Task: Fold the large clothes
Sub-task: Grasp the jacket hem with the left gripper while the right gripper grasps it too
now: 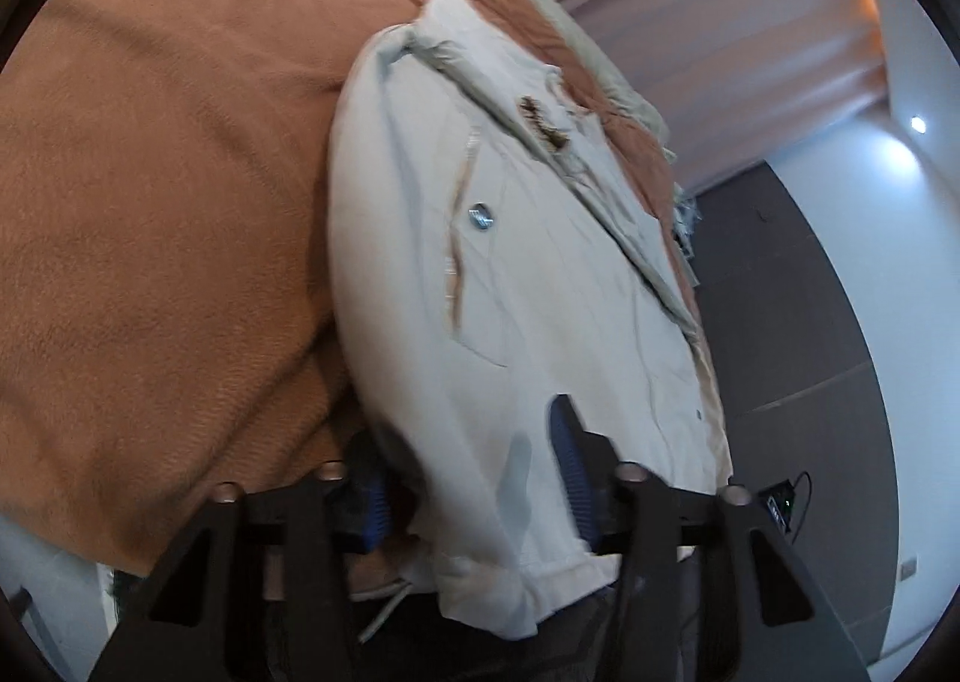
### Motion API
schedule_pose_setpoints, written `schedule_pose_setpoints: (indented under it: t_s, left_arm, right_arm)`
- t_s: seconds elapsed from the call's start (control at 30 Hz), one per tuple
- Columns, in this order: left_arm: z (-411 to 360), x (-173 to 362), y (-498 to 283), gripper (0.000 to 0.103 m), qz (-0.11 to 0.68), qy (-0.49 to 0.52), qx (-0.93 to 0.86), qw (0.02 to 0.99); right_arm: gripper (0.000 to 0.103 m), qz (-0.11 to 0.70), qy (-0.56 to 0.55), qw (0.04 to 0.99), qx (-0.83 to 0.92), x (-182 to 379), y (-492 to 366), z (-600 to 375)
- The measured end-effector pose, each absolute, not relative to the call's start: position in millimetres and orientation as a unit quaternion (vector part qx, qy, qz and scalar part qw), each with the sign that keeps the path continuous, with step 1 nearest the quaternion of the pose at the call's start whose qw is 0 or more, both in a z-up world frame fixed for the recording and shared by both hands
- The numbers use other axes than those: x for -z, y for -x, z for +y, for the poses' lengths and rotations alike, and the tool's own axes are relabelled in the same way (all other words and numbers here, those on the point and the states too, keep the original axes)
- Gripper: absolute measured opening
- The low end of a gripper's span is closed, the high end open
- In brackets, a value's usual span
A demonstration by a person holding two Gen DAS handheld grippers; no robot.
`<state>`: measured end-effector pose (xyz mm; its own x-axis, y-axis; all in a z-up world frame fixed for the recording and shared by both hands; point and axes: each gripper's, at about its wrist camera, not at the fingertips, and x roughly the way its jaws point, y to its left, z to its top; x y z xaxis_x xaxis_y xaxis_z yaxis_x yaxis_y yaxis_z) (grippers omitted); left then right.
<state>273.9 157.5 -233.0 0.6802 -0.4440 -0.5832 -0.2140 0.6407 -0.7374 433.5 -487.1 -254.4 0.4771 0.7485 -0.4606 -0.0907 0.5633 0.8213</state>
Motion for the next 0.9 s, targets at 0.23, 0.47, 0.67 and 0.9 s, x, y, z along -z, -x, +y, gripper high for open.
schedule_pose_setpoints:
  t_s: [0.23, 0.47, 0.67, 0.9]
  left_arm:
    - [165.3, 225.7, -260.5, 0.010, 0.365, 0.440, 0.038, 0.819]
    - [172.7, 178.6, -245.9, 0.008, 0.320, 0.427, 0.037, 0.845]
    - [183.5, 143.9, -216.9, 0.008, 0.282, 0.432, 0.046, 0.855]
    - [188.3, 119.4, -180.3, 0.007, 0.245, 0.436, 0.063, 0.863]
  right_arm:
    - [0.017, 0.436, -0.400, 0.773, -0.230, 258.5, -435.9, -496.8]
    - [0.010, 0.383, -0.382, 0.806, -0.241, 203.9, -415.9, -498.5]
    - [0.009, 0.356, -0.368, 0.816, -0.269, 161.8, -392.9, -489.5]
    - [0.009, 0.327, -0.357, 0.823, -0.296, 123.6, -355.5, -485.9]
